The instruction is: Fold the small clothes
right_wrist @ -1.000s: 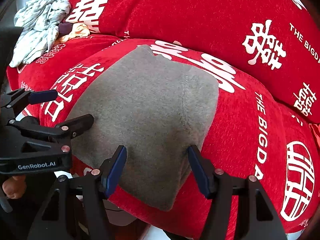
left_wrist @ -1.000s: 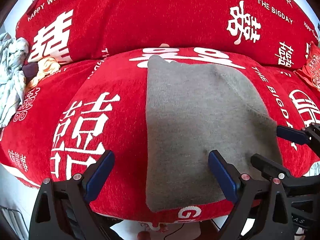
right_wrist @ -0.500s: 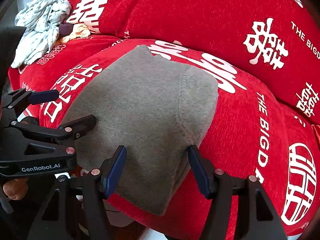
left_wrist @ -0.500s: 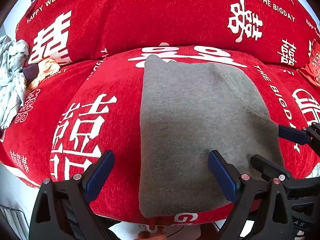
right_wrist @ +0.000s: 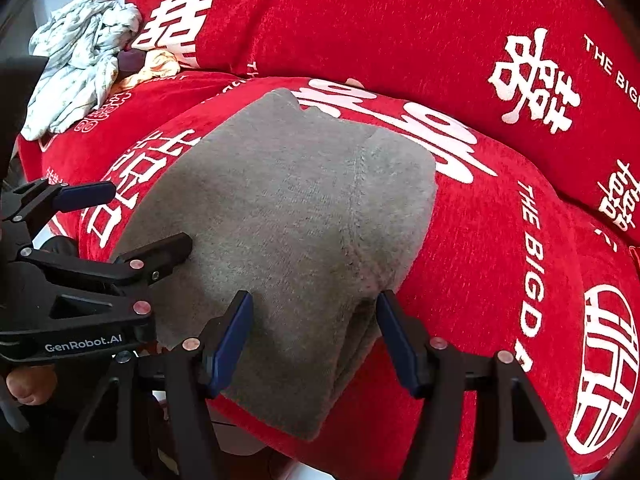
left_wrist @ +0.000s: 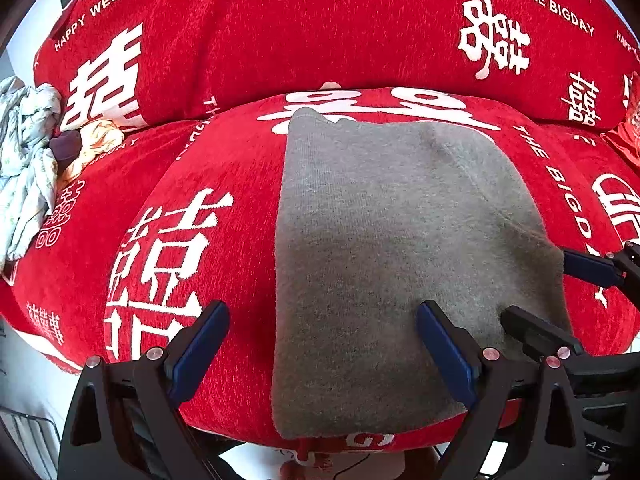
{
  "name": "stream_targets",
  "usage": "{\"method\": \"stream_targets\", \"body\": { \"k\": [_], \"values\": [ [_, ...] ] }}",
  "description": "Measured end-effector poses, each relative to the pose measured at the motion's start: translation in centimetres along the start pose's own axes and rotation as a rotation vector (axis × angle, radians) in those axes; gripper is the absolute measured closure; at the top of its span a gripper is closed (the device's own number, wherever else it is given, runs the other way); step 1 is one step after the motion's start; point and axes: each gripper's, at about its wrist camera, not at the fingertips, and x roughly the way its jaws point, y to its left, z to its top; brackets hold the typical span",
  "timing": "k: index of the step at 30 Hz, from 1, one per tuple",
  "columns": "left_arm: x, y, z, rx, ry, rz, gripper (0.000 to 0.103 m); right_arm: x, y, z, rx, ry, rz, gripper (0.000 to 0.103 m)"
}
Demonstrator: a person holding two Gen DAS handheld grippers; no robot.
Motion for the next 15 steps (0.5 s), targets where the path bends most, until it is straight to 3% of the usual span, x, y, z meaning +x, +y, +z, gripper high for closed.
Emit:
{"method": "stream_targets", "body": {
  "k": [15],
  "values": [
    [-0.03,-0.33,0.02,0.013,0.007,0.014,0.008,-0.08,-0.24,0.06,0.009,-0.008,0.006,0.035]
  ]
}}
